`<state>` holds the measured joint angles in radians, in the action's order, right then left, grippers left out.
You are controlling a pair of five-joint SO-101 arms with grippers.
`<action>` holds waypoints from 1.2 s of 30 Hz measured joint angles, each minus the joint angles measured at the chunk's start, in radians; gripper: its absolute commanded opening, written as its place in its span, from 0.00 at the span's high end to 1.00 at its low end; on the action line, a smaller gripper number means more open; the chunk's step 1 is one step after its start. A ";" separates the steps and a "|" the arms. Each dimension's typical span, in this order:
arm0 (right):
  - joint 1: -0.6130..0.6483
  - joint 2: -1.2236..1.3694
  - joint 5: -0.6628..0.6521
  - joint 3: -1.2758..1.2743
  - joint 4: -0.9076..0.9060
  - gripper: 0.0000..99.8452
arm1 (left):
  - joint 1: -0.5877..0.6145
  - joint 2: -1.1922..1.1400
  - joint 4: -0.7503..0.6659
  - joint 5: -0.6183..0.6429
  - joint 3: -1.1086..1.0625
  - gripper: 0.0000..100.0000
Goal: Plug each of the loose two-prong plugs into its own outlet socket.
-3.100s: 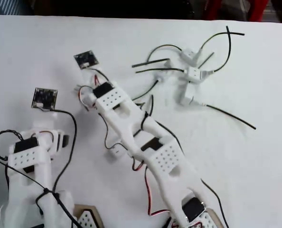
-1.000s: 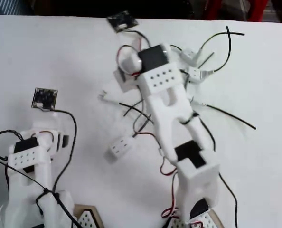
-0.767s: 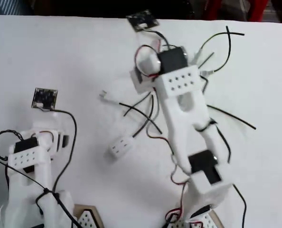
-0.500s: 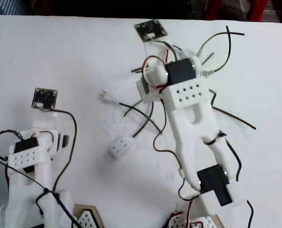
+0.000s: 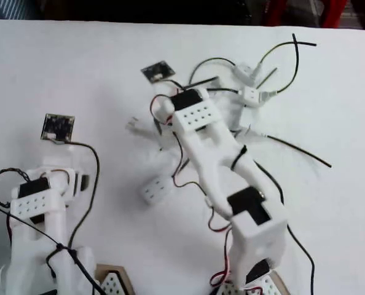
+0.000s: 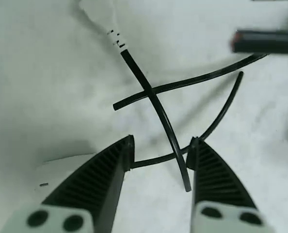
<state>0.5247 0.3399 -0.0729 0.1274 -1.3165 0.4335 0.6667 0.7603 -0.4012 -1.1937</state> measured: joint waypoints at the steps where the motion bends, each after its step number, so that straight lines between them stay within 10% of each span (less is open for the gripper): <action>1: -0.002 0.020 -0.008 0.000 0.006 0.83 | 0.000 0.000 0.000 0.000 0.000 0.75; 20: -0.063 0.143 -0.101 0.000 0.075 0.98 | 0.000 0.000 0.000 0.000 0.000 0.75; 36: -0.163 -0.327 -0.110 0.000 -0.236 0.98 | 0.000 0.000 0.000 0.000 0.000 0.75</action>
<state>0.3621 0.0130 -0.1834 0.1274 -1.5528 0.4335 0.6667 0.7603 -0.4012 -1.1937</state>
